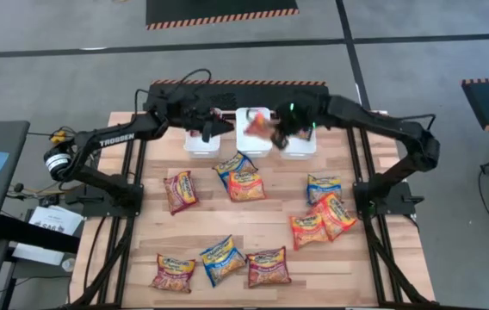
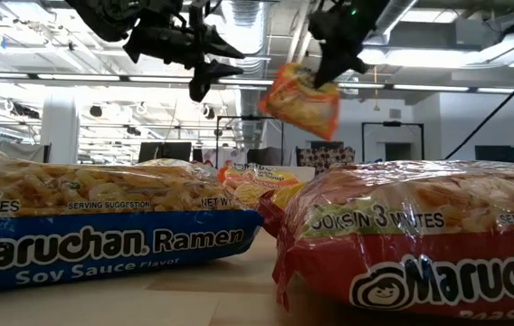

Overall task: Sort Maruchan noodles
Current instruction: Put the orange noodle pack into the middle white bin

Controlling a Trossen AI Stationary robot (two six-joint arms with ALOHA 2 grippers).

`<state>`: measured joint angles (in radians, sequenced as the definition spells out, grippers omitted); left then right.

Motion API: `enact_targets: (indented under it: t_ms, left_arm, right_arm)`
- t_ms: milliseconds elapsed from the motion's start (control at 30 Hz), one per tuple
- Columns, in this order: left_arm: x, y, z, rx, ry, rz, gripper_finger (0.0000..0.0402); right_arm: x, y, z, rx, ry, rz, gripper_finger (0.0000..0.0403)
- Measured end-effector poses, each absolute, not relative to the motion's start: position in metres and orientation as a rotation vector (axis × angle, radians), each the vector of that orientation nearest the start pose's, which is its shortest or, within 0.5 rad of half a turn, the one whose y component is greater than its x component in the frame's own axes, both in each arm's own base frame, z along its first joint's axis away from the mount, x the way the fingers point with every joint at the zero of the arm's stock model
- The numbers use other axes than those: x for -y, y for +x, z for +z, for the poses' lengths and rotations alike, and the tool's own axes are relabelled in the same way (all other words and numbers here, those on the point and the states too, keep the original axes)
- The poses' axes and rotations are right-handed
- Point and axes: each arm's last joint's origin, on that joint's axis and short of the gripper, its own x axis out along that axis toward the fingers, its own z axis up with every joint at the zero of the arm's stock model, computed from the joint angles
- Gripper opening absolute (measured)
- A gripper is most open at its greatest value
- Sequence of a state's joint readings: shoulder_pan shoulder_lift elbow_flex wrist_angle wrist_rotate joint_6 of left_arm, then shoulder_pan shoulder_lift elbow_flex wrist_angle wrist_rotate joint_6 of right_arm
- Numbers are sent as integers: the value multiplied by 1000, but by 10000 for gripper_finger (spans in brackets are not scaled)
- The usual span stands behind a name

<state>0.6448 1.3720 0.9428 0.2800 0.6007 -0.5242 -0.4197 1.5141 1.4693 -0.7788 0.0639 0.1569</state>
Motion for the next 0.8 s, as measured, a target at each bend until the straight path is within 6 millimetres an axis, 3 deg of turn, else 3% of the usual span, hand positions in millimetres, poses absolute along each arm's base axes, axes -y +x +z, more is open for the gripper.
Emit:
enact_targets:
  t_ms: [200,367,467,800]
  left_arm:
    - [-182,248,306,-50,-572,116,121]
    - [-190,242,309,-18,-557,150,121]
    - [-195,239,308,-13,-559,176,121]
    - [-206,229,308,-5,-566,225,121]
  right_arm:
    - [195,291,352,-539,196,-632,1]
    - [235,299,340,-446,105,-606,1]
    - [250,307,325,-495,82,-550,1]
    - [266,335,296,-845,19,-383,1]
